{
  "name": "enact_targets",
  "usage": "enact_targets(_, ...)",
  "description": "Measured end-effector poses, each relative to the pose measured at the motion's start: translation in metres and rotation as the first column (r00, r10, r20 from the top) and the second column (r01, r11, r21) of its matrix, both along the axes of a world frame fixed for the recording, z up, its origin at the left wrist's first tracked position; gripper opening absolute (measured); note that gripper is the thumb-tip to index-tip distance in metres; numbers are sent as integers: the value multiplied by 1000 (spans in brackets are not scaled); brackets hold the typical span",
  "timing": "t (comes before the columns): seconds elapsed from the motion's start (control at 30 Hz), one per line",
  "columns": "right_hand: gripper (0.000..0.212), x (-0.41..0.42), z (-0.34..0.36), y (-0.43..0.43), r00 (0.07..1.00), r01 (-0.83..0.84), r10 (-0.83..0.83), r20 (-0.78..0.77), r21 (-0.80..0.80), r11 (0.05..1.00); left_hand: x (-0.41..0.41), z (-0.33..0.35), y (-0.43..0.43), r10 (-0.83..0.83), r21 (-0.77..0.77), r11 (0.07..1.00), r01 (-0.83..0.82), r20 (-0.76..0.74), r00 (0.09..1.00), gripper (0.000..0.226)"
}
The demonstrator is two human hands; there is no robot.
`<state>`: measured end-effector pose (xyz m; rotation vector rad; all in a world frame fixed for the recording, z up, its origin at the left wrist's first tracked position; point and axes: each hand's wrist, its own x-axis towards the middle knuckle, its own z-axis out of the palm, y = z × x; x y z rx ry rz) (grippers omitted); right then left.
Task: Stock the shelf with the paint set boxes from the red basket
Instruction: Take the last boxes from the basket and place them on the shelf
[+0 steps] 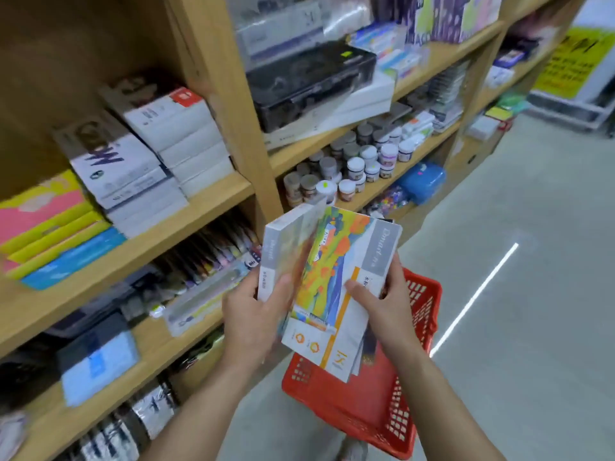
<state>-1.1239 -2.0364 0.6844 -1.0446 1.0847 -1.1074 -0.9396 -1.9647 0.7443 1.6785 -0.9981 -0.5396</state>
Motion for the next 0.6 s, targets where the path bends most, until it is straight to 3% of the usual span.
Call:
enact_targets(0.07, 102, 26, 27, 6, 998, -61, 62, 23, -43, 997, 19, 29, 19, 47, -56, 997, -47, -4, 999, 16)
enact_targets(0.3, 99, 134, 102, 57, 964, -246, 260, 55, -184, 952, 111, 87, 108, 225, -235, 946, -222, -18, 974, 39)
enact_targets(0.43, 93, 198, 131, 104, 931, -337, 359, 70, -218, 916, 168, 108, 173, 358, -281, 882, -378, -119, 926, 27)
enact_targets(0.6, 94, 273, 153, 152, 897, -417, 438, 54, -220, 882, 230, 123, 236, 445, -304, 832, -464, -133, 886, 20)
